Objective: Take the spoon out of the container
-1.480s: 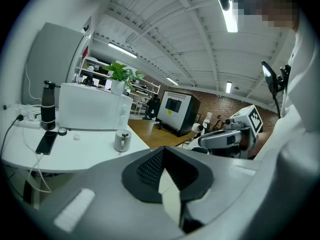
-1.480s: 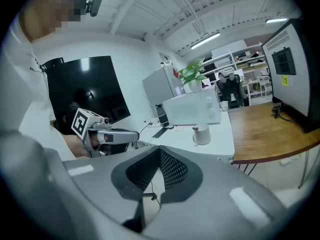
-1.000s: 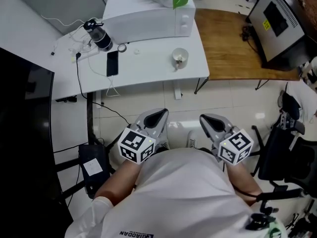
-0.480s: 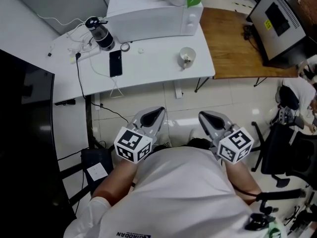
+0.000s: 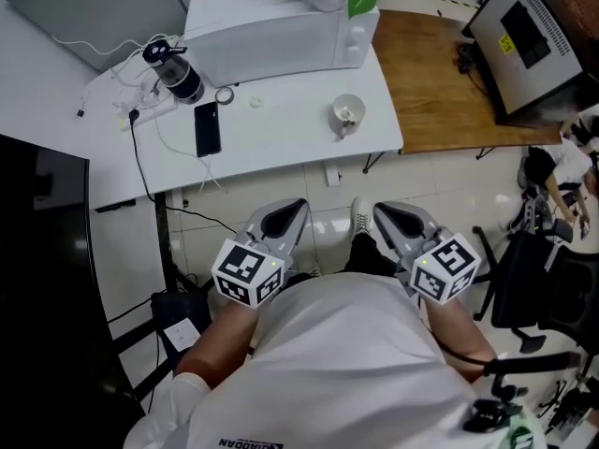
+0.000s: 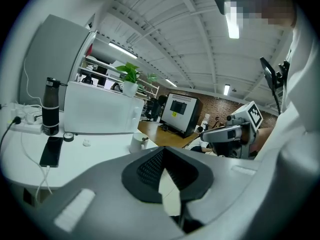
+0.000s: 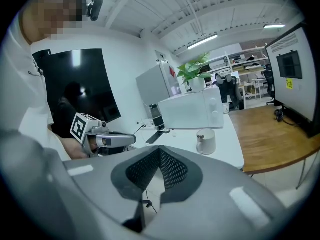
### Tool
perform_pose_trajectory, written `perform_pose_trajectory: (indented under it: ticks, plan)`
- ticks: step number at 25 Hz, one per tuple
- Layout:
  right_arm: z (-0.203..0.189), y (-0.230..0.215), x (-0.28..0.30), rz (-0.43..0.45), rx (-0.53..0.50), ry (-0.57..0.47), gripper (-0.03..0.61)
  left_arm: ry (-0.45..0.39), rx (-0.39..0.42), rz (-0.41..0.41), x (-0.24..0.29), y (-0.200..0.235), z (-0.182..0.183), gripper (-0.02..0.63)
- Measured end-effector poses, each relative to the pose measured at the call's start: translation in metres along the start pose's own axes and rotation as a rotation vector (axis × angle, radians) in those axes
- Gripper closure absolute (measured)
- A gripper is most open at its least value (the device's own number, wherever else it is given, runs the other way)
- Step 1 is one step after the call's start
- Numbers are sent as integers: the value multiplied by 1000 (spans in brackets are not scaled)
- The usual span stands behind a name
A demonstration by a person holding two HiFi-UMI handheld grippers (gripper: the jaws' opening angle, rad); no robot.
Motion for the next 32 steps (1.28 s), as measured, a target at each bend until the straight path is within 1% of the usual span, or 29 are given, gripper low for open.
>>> perform_pose_trajectory:
  ticks: [3,9,13,17,20,23,26,29,32]
  plan:
    - [12,-22,13,16,1,-1,572,-2,2,13,19,12,11,609]
    - [47,-84,41,71,-12,3,572,-16,37,44,71,30,46,609]
    - [70,-122,57,122,-27,14,572,-11,83,73,108,44,65,609]
    - [86,-157,69,166,-42,20,572,8,66,117,139,55,72,609]
    - [97,-180,76,199,-61,25,572,0,46,150,155,63,80,609]
    - [102,-198,82,232,-81,38,572,-7,47,201,166,70,86,609]
    - [103,-211,87,251,-79,52,572,0,58,240,175,77,89,609]
    - [102,-214,88,258,-72,61,572,18,72,237,177,79,89,609]
    - [100,-215,92,242,-60,68,572,40,89,225,176,85,87,609]
Point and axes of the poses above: the fingertips, and each gripper's own axes: x forward along the fingers, y to its left, z out of its top, the point moved 7 cm from there along -x, backward along the fingers, and after that the axes turned 8 degrees about -z, right-handed, at the moved point
